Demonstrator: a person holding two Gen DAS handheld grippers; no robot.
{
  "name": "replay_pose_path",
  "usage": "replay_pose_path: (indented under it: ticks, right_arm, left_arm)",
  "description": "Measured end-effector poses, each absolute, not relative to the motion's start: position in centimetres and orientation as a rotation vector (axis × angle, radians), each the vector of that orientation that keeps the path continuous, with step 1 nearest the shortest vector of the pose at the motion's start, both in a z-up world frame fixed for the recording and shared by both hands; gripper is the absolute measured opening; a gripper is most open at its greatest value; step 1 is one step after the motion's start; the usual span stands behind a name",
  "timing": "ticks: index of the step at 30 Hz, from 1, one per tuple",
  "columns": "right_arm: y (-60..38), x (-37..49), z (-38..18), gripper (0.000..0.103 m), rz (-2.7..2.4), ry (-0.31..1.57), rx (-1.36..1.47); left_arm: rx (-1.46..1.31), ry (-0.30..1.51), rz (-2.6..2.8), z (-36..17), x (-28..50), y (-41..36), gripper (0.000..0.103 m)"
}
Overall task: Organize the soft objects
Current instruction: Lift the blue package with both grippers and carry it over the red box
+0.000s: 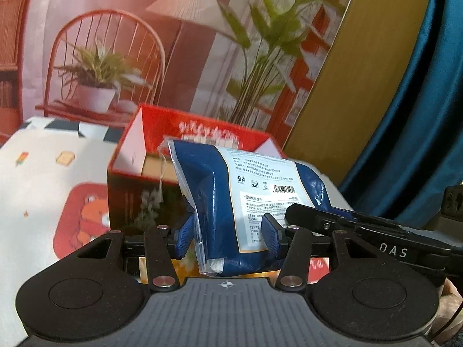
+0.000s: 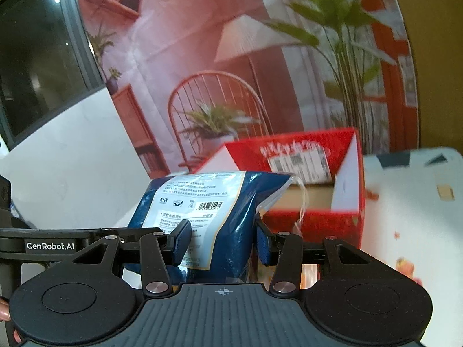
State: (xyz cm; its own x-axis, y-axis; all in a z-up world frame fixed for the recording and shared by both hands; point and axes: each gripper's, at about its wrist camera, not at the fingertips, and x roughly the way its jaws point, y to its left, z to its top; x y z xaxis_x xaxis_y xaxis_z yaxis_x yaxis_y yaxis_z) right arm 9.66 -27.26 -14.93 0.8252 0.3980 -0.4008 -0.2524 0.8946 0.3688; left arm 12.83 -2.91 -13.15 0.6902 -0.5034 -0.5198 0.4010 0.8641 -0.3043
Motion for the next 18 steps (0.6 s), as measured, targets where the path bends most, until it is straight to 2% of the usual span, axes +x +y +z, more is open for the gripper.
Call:
replay_pose_path:
  ticks: [10,18]
  right_arm:
    - [-27.5,13.3,-11.3,0.043,0.378,0.43,0.264]
    - [-28.7,18.7,-11.8,0.043,0.365,0.454,0.294]
  left_arm:
    - [-0.178,0.59,-0.519,-10.9,16.6,-3.3,0.053]
    - [-0.187,0.622,-0.54,-11.3,21.9,-3.3,0.053]
